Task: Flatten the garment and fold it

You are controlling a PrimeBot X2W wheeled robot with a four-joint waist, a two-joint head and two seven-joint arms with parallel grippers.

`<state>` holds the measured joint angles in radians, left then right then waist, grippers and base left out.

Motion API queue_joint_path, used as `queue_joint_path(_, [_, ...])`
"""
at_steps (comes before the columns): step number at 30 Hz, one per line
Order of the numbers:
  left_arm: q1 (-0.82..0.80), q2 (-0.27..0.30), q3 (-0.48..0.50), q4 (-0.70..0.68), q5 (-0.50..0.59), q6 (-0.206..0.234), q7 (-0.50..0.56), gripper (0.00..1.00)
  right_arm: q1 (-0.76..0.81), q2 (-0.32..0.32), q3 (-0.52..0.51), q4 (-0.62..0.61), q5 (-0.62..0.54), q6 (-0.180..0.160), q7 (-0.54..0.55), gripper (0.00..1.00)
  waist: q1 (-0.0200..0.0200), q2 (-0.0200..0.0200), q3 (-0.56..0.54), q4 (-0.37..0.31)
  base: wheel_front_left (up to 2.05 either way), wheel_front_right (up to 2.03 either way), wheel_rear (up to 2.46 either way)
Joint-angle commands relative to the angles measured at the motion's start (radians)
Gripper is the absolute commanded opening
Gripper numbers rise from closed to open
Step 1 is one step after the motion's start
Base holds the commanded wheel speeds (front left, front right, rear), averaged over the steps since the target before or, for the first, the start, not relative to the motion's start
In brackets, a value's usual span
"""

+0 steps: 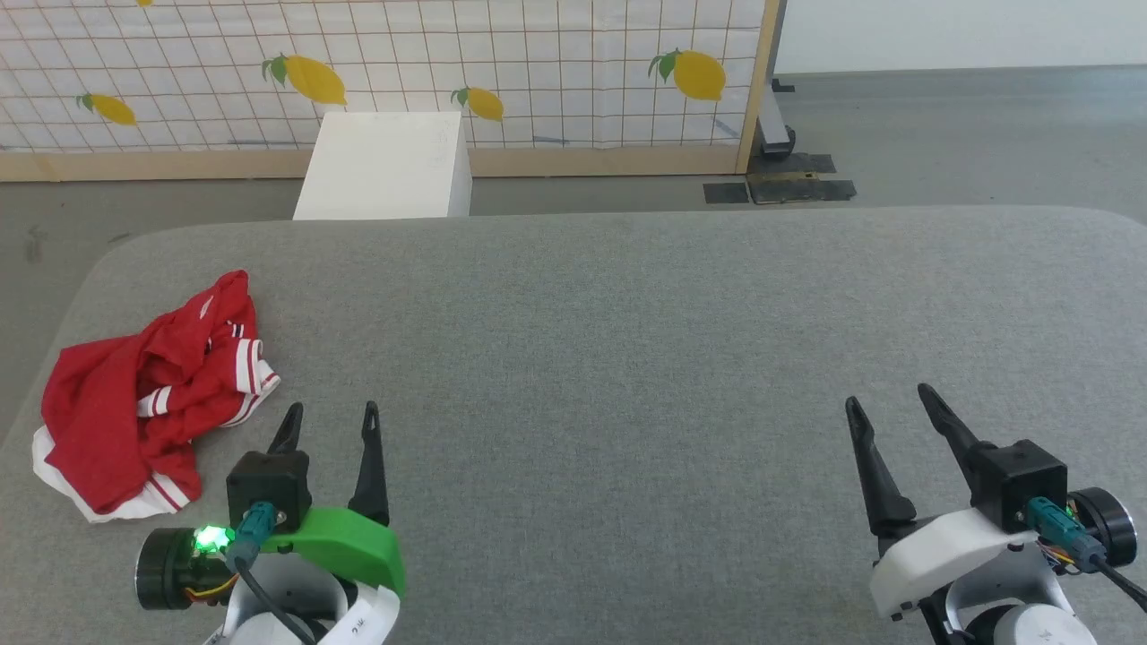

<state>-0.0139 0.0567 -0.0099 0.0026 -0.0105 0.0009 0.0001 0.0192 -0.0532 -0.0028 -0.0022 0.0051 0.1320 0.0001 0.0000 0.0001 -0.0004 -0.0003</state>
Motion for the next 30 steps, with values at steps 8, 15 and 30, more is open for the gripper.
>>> queue_joint_path(8, [0.005, 0.005, -0.002, 0.000, -0.006, -0.006, 0.009, 1.00, -0.005, -0.007, 0.004, -0.003, 0.003, 0.000, -0.004, 1.00, 0.0000, -0.0001, 0.000, 0.000, 0.00, 0.00, 0.00])
queue_joint_path(15, [0.006, 0.007, -0.004, 0.000, -0.009, -0.006, 0.011, 1.00, -0.007, -0.012, 0.007, -0.005, 0.005, 0.000, -0.012, 1.00, 0.0000, -0.0001, 0.000, 0.000, 0.00, 0.00, 0.00])
queue_joint_path(30, [0.009, 0.018, -0.017, 0.000, -0.019, -0.012, 0.027, 1.00, -0.014, -0.010, 0.002, -0.007, 0.017, 0.000, -0.014, 1.00, 0.0000, -0.0001, 0.003, -0.001, 0.00, 0.00, 0.00])
